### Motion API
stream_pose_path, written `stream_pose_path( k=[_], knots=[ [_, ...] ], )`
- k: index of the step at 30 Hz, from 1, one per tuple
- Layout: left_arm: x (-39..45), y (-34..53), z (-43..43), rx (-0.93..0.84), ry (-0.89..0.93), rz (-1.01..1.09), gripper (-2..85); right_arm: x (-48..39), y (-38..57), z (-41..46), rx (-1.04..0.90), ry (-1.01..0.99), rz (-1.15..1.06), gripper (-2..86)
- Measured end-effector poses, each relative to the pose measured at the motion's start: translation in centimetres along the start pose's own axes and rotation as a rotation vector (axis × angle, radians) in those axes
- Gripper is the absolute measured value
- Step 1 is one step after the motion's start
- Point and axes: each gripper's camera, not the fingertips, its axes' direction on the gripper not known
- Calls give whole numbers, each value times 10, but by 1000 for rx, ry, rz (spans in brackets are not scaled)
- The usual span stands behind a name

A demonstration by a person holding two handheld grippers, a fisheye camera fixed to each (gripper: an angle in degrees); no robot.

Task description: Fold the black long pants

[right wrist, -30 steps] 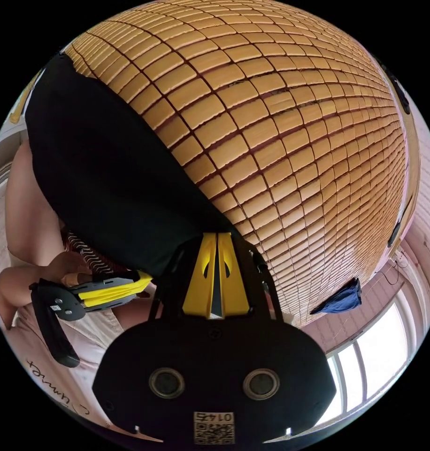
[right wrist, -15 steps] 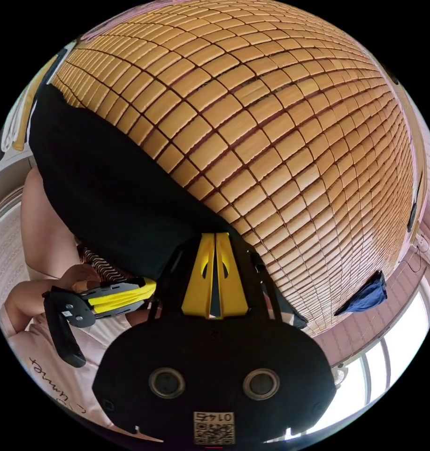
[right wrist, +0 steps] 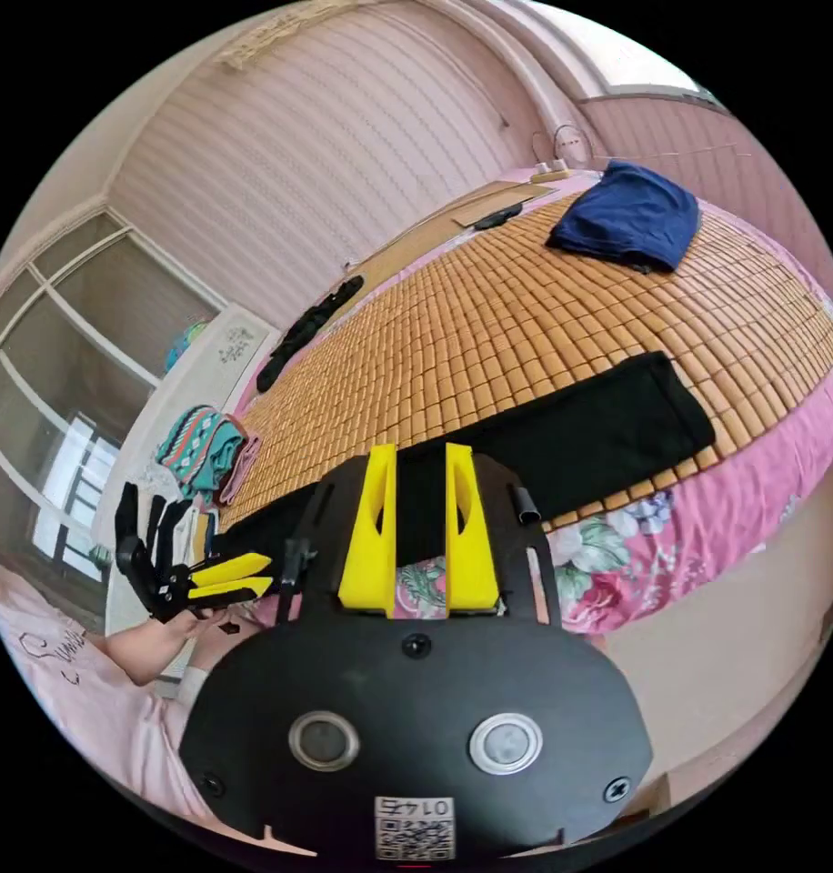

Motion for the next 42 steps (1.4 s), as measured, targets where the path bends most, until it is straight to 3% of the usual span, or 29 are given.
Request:
stream_pose_path(
  k=[2, 5, 10, 13, 18, 23, 28, 35, 42],
  knots=[
    [7, -19, 18, -26, 7, 44, 77, 45, -19, -26, 29, 212, 73, 100],
    [23, -48, 47, -52, 12, 107, 80, 96, -48, -38, -12, 367, 151, 171],
    [42, -111, 80, -13, 79, 236, 79, 135, -83, -52, -14, 377, 121, 166],
    [46, -173, 106, 0, 31, 331, 80, 143, -95, -60, -26, 406, 92, 139],
    [71, -269, 180, -120, -41, 412, 82, 143, -104, -87, 8, 441, 64, 124],
    [100, -307, 223, -138, -25, 408, 86, 142, -110, -118, 17, 461, 39, 109],
    [111, -317, 249, -241, -4, 412, 83, 145, -102, -148, 66, 413, 56, 86],
    [104, -328, 240, -308, 76, 357, 7, 156, -91, -187, 67, 249, 75, 28],
    [123, -379, 178, -120, 191, 319, -9, 164, -72, -297, 277, 108, 128, 19]
  ],
)
